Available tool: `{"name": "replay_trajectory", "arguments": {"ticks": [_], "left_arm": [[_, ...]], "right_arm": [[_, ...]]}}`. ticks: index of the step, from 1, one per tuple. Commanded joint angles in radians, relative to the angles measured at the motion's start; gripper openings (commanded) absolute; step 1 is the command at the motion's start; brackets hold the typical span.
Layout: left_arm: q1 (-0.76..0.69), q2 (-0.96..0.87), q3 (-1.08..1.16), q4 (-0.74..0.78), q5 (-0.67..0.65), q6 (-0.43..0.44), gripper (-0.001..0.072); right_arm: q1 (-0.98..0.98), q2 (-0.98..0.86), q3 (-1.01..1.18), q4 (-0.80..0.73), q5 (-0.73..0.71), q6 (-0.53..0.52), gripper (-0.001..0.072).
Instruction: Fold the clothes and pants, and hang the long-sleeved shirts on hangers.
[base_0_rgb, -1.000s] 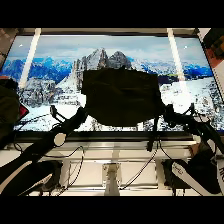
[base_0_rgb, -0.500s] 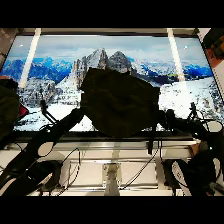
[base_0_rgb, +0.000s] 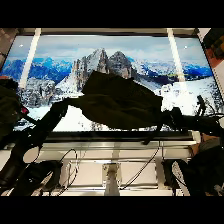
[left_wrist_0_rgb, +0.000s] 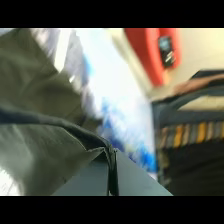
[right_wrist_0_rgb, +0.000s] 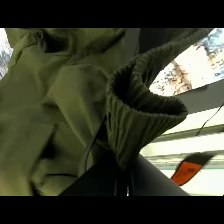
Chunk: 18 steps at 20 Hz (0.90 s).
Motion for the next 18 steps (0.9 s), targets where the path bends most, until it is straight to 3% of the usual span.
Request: {"name": "replay_trajectory", "arguments": {"ticks": [1,4,7,14,18], "left_arm": [[0.007,-0.046,0.006,0.004,0.192,-0.001,0.0005],[0.007,-0.208,0.078,0.005,0.209,-0.01,0.0005],[0.011,-0.438,0.189,0.005,0.327,0.004,0.0005],[0.008,-0.977,0.55,0.04,0.337,0.001,0.0006],[0.004,-1.173,0.734,0.057,0.337,0.0,0.0006]], "right_arm": [[0.016,-0.026,0.027,0.019,-0.008,0.019,0.0032],[0.029,-0.088,0.027,0.1,-0.167,0.032,0.0032],[0.029,-0.188,0.027,0.111,-0.351,0.1,0.0032],[0.029,-0.474,0.076,0.171,-0.655,0.163,0.0032],[0.05,-0.613,0.154,0.208,-0.684,0.241,0.0033]]}}
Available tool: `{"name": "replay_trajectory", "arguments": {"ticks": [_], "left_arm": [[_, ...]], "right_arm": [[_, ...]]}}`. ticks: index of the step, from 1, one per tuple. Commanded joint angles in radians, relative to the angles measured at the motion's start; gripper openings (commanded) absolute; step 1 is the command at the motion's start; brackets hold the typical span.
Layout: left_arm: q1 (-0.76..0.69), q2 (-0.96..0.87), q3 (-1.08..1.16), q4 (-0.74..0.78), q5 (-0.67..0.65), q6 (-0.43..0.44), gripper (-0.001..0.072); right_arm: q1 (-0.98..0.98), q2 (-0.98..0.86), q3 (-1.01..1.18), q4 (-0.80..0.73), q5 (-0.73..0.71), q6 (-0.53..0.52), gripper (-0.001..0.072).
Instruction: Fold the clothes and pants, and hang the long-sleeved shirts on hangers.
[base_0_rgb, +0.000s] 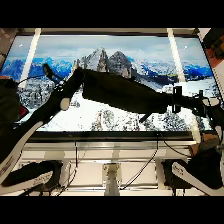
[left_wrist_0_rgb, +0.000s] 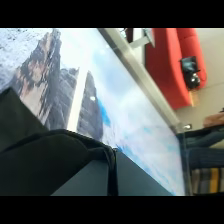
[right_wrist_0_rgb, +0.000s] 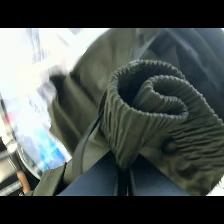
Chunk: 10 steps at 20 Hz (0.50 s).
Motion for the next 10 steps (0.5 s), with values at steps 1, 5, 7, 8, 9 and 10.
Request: {"name": "replay_trajectory", "arguments": {"ticks": [1,5,7,8,9,10], "left_arm": [[-0.002,-0.181,0.169,0.016,0.007,0.0,0.0006],[0.006,-0.331,0.341,0.016,0.051,0.0,0.003],[0.025,-0.409,0.423,0.016,0.101,-0.001,0.039],[0.038,-0.441,0.459,0.016,0.1,-0.001,0.0538],[0.049,-0.462,0.481,0.015,0.1,-0.001,0.0539],[0.06,-0.472,0.489,0.015,0.1,-0.001,0.0539]], "right_arm": [[0.024,-0.128,0.072,0.048,-0.085,0.075,0.0034],[0.058,-0.238,0.188,0.172,-0.259,0.082,0.0658],[0.064,-0.28,0.269,0.206,-0.318,0.081,0.0658],[0.064,-0.3,0.314,0.196,-0.32,0.072,0.0658],[0.064,-0.322,0.365,0.153,-0.302,0.061,0.0658],[0.064,-0.342,0.411,0.095,-0.273,0.06,0.0658]]}}
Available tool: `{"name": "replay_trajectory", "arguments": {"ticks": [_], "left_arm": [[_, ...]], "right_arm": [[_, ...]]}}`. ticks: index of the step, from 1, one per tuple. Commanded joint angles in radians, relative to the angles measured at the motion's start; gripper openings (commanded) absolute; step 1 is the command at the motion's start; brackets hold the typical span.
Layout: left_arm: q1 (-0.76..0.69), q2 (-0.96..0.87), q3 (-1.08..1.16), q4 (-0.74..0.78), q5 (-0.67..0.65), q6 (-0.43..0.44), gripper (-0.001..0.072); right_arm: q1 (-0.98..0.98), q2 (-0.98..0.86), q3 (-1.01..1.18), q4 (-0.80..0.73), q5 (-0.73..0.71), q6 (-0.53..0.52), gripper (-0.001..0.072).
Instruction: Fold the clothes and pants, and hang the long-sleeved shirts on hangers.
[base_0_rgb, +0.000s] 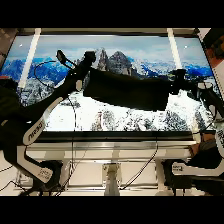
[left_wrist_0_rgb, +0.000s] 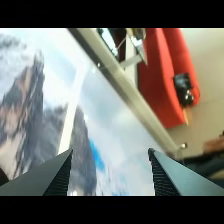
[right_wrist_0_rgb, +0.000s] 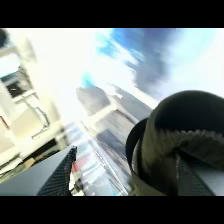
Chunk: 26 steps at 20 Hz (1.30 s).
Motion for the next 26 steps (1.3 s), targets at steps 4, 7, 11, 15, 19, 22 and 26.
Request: {"name": "replay_trajectory", "arguments": {"ticks": [4,7,11,15,19,22,26], "left_arm": [[0.074,-0.034,0.077,0.002,0.01,0.001,0.0542],[0.093,0.049,0.077,0.003,-0.01,-0.009,0.0542],[0.078,0.22,0.077,0.214,-0.27,-0.008,0.0551],[0.046,0.407,0.077,0.29,-0.599,0.135,0.0551],[-0.004,0.529,0.077,0.29,-0.743,0.259,0.0551],[-0.034,0.563,0.077,0.29,-0.754,0.27,0.0551],[-0.049,0.564,0.077,0.29,-0.754,0.27,0.055]], "right_arm": [[-0.031,-0.128,0.27,-0.259,0.194,-0.134,0.0658],[-0.123,-0.158,0.365,-0.273,0.433,-0.3,0.0658],[-0.224,-0.198,0.42,-0.372,0.792,-0.434,0.0658],[-0.235,-0.303,0.419,-0.374,1.05,-0.592,0.0686],[-0.203,-0.399,0.42,-0.372,1.015,-0.606,0.0686],[-0.204,-0.446,0.42,-0.377,1.025,-0.627,0.0686],[-0.192,-0.48,0.42,-0.344,1.004,-0.639,0.0684]]}}
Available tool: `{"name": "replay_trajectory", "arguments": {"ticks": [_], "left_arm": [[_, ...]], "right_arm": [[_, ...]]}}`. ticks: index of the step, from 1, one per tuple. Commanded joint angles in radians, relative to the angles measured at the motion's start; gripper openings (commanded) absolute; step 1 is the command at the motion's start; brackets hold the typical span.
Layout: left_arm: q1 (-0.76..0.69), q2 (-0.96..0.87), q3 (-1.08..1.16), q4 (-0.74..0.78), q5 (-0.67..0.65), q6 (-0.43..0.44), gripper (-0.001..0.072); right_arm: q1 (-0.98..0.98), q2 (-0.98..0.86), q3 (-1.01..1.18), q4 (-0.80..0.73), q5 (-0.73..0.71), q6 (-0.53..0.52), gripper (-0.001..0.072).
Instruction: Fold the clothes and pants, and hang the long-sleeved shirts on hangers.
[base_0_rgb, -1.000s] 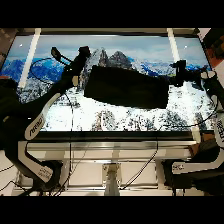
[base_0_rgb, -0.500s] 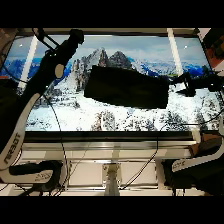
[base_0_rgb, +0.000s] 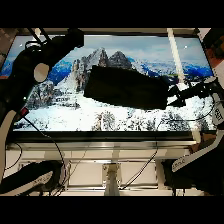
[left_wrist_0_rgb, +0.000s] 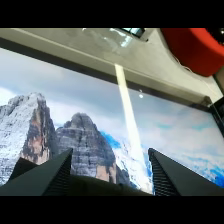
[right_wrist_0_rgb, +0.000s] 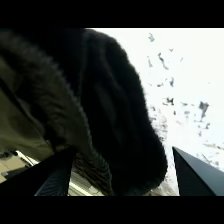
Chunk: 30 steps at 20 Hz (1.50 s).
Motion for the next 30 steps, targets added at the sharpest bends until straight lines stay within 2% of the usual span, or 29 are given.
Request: {"name": "replay_trajectory", "arguments": {"ticks": [1,5,6,7,8,9,10,13,16,20,26,30], "left_arm": [[-0.018,0.014,0.0,0.004,-0.023,0.017,0.0551],[-0.03,0.014,0.0,0.001,-0.029,0.017,0.0551],[-0.032,0.014,0.0,0.001,-0.034,0.017,0.0551],[-0.032,0.014,0.0,0.001,-0.044,0.017,0.055],[-0.032,0.014,0.0,0.001,-0.057,0.017,0.0551],[-0.032,0.014,0.0,0.0,-0.072,0.017,0.0551],[-0.032,0.014,0.0,0.0,-0.084,0.017,0.055],[-0.036,0.014,0.0,0.0,-0.09,0.017,0.0551],[-0.036,0.014,0.0,0.0,-0.09,0.017,0.055],[-0.04,0.014,0.0,0.001,-0.09,0.017,0.055],[-0.043,0.014,0.0,0.001,-0.089,0.017,0.055],[-0.043,0.014,0.0,0.0,-0.089,0.017,0.055]], "right_arm": [[0.02,-0.041,0.001,0.042,-0.002,-0.043,0.0684],[0.092,-0.071,0.001,0.056,-0.04,-0.064,0.0673],[0.109,-0.073,0.001,0.055,-0.065,-0.068,0.0603],[0.123,-0.073,0.001,0.056,-0.083,-0.074,0.0403],[0.129,-0.073,0.004,0.056,-0.093,-0.074,0.0375],[0.13,-0.072,0.013,0.056,-0.085,-0.074,0.0228],[0.125,-0.068,0.027,0.055,-0.072,-0.067,0.0037],[0.084,-0.016,0.077,0.039,-0.064,-0.015,0.0032],[-0.011,0.039,0.156,-0.085,-0.068,0.064,0.0032],[-0.22,0.065,0.28,-0.233,0.026,0.106,0.0031],[-0.57,0.092,0.41,-0.279,0.039,0.16,0.0032],[-0.728,0.095,0.412,-0.507,0.142,0.208,0.0031]]}}
